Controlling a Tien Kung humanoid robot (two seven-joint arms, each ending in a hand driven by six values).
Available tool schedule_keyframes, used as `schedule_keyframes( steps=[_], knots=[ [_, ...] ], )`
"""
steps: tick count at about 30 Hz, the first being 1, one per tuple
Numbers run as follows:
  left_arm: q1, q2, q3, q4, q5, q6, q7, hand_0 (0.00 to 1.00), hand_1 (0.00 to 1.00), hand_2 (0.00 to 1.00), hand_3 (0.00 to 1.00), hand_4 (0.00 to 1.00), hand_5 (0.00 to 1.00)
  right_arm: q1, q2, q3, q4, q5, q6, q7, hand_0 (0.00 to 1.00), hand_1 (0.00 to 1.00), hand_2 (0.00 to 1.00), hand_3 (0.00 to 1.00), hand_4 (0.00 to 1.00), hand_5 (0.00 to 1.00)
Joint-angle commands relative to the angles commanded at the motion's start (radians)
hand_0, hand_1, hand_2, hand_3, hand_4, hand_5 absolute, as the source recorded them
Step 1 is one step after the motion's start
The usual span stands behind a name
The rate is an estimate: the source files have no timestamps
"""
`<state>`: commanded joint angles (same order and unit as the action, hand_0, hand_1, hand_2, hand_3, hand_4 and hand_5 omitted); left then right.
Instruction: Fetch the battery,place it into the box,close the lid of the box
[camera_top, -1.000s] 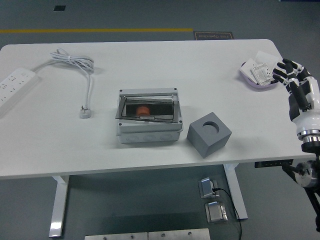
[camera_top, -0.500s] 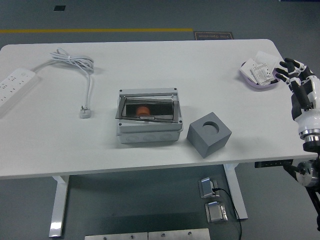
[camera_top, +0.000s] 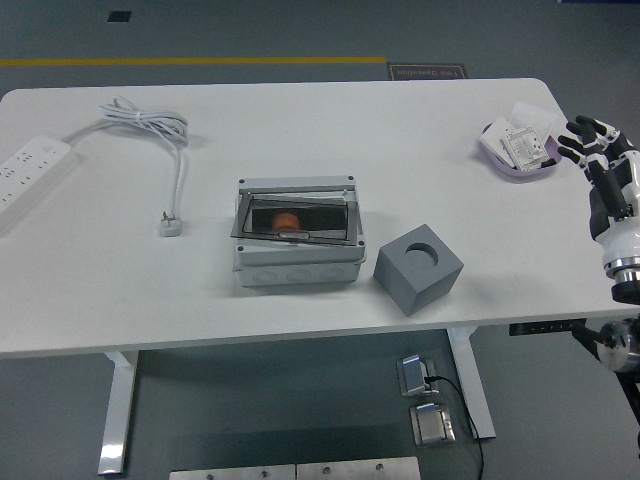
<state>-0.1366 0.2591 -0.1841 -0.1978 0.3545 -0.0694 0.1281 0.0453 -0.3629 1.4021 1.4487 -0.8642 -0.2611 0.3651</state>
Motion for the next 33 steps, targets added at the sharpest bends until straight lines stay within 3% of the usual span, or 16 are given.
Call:
schedule_keyframes(
  steps=[4,5,10,11,33],
  knots=[
    [-0.001,0.002,-0.006,0.000,0.009,0.001,0.001,0.771,0.778,0.769,0.881,0.718,0.595,-0.001,0.001,0.005,0.000,0.000,-0.001,0.000,0.723,0.677,0.704,0.659,0.721,0.521],
    [-0.001,0.002,-0.006,0.000,0.010,0.001,0.001,0.770,0.776,0.768,0.874,0.602,0.431,-0.002,0.001,0.006,0.000,0.000,-0.001,0.000,0.725,0.677,0.704,0.657,0.718,0.517],
    [0.000,0.002,-0.008,0.000,0.014,0.001,0.002,0.770,0.776,0.768,0.874,0.602,0.431,-0.004,0.000,0.013,0.000,0.000,-0.001,0.000,0.725,0.677,0.704,0.657,0.718,0.517],
    [0.000,0.002,-0.008,0.000,0.014,0.001,0.002,0.768,0.776,0.768,0.868,0.550,0.375,-0.004,0.000,0.014,0.000,-0.001,-0.001,0.000,0.725,0.676,0.702,0.655,0.715,0.515],
    [0.003,0.004,0.002,0.002,-0.002,0.000,0.005,0.767,0.772,0.764,0.835,0.497,0.315,-0.003,0.003,0.026,-0.011,-0.001,-0.002,-0.005,0.720,0.670,0.700,0.655,0.709,0.508]
  ],
)
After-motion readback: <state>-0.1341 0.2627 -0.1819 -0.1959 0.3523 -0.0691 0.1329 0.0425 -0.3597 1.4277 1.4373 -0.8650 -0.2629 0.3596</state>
